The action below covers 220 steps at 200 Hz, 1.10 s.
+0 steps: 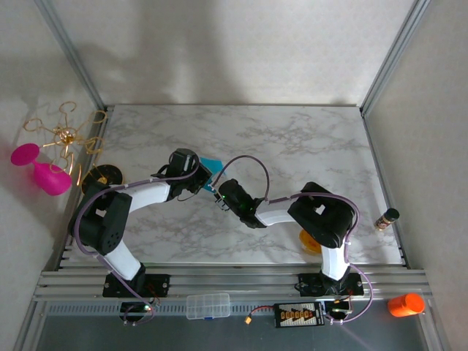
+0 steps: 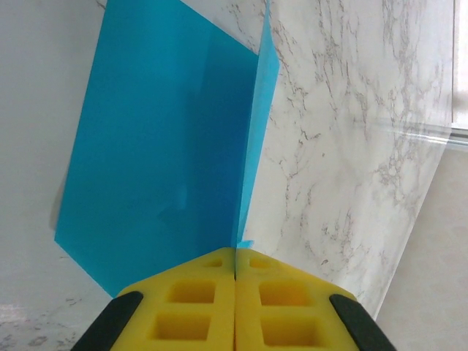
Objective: Fold a paper plane with a square sheet of paper (pick it up from the middle)
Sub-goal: Fourth fold the wing at the center of the table.
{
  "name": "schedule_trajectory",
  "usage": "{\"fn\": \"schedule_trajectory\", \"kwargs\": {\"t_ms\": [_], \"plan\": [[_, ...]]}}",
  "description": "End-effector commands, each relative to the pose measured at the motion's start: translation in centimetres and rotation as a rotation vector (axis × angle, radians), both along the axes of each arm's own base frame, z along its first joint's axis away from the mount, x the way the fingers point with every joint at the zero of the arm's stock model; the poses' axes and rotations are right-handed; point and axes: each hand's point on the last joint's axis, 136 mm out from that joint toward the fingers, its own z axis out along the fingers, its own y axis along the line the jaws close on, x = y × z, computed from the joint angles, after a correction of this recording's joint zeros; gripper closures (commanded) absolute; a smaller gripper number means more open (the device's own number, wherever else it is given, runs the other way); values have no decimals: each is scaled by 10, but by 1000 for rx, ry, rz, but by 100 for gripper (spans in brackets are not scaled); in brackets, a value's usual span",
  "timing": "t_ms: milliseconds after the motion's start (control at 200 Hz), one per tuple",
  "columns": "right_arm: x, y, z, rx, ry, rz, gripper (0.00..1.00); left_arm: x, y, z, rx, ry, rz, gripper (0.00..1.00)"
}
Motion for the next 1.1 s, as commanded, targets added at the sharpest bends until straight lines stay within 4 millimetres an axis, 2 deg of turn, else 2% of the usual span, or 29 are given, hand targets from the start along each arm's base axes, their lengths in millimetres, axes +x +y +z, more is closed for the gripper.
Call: {"fn": "schedule_trajectory", "kwargs": {"t_ms": [0, 225, 360, 456, 526, 646, 741, 876, 1097], "plan": [[5, 8, 5, -8, -46, 5, 75, -4, 0, 0, -8, 24, 12, 92], [0, 7, -2, -21, -32, 30, 89, 2, 10, 12, -35, 12, 31, 82], [-4, 4, -5, -23, -30, 43, 91, 5, 36, 14, -21, 11, 71, 71], [-5, 4, -6, -14, -23, 53, 91, 2, 56, 15, -4, 3, 99, 69], [-6, 5, -7, -8, -11, 59, 91, -3, 61, 14, 2, -10, 99, 69], [-6, 5, -7, 8, 3, 63, 91, -15, 56, 1, -26, 9, 64, 73], [-6, 3, -7, 17, 9, 70, 91, -20, 42, -12, -73, 34, 9, 75], [-7, 4, -9, 25, 22, 89, 91, -19, 25, -25, -88, 65, -61, 79], [-7, 3, -10, 50, 57, 99, 91, -16, 19, -44, -74, 99, -81, 79]]}}
